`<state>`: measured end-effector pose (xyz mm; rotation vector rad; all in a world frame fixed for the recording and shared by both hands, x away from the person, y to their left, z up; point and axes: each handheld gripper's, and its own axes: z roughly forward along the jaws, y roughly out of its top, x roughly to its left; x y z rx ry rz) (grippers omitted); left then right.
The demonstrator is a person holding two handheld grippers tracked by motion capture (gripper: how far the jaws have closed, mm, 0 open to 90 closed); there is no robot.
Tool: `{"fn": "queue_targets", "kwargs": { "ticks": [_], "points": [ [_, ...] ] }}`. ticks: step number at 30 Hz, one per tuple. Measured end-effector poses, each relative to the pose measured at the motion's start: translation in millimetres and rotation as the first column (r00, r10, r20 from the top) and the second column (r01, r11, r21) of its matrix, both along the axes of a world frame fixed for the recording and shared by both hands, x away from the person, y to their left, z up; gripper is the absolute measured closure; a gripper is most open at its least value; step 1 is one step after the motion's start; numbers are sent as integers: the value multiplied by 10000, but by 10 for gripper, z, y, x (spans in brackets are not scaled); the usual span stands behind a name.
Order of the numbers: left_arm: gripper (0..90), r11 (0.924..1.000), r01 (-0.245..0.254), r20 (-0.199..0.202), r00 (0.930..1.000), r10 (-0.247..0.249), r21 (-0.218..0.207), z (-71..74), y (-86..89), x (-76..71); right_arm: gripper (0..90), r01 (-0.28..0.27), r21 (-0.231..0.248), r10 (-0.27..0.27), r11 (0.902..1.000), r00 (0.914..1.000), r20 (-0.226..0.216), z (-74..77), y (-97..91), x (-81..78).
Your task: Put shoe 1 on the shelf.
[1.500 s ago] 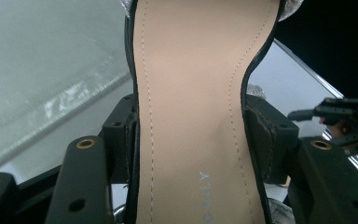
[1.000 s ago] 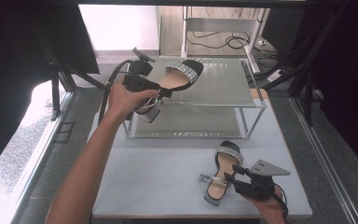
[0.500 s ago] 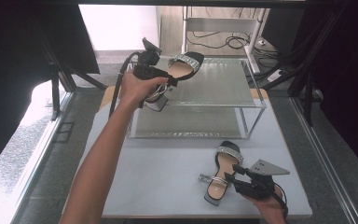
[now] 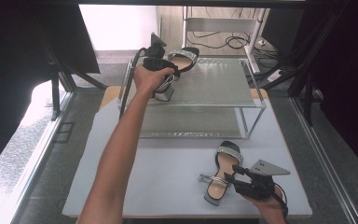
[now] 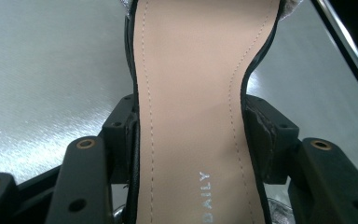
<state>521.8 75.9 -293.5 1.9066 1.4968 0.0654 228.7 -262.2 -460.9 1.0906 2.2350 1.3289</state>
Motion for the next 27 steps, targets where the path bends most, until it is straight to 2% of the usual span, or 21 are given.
{"fn": "queue_targets", "kwargs": {
  "ticks": [3,4,9,13,18,19,23,24,27],
  "points": [
    [430,9994,-343,-122,9993,343,71,-55,6,70,521,47,10,-47,10000,10000,11,6,-7,-4],
    [429,9990,-422,-294,9987,426,139,-99,14,113,521,56,22,-56,10000,10000,26,9,-9,-5],
    [425,9974,-664,-486,9965,676,264,-170,5,176,522,63,32,-64,10000,10000,41,13,-9,-5],
    [422,9958,-863,-630,9941,881,314,-192,4,204,521,50,21,-50,10000,10000,11,8,-5,-5],
    [394,9938,-1064,-1021,9888,1090,306,-228,-26,234,519,13,8,-13,10000,10000,41,1,7,-4],
    [394,9937,-1054,-933,9897,1084,370,-226,-30,232,519,13,8,-13,10000,10000,41,1,7,-4],
    [379,9943,-1067,-960,9896,1070,89,-229,-19,230,518,-12,2,12,10000,10000,2,-3,16,-5],
    [334,9947,-1024,-967,9901,1020,0,-226,-17,228,517,-28,-24,28,10000,10000,-22,-3,16,-4],
    [309,9950,-990,-942,9908,974,-123,-215,-14,222,517,-21,-29,21,10000,10000,-19,-3,15,-3]
  ]
}}
